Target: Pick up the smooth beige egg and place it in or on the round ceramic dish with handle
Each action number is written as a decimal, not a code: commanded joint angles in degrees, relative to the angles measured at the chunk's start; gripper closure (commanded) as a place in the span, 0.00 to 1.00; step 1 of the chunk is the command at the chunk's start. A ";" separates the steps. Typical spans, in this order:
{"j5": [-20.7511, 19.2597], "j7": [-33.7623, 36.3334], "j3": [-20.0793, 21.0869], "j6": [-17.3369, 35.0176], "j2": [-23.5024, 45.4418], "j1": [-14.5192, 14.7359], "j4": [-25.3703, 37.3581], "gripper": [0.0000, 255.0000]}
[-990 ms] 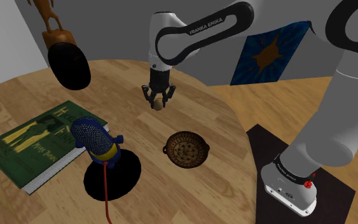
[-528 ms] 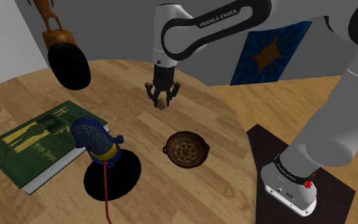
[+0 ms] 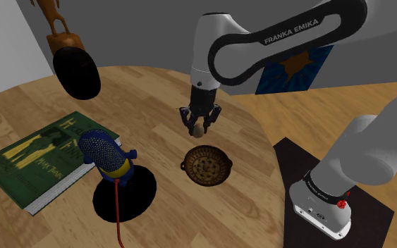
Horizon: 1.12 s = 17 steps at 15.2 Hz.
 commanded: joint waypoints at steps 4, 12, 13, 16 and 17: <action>4.80 0.84 1.24 -0.18 -10.28 3.00 -9.39 1.00; 6.13 0.33 2.41 5.80 -8.80 3.77 -13.85 1.00; 6.19 0.23 2.56 6.70 -8.27 3.78 -14.23 1.00; 6.34 -0.05 2.98 9.44 -6.55 3.79 -15.29 1.00; 6.38 -0.14 3.12 10.37 -5.94 3.79 -15.61 1.00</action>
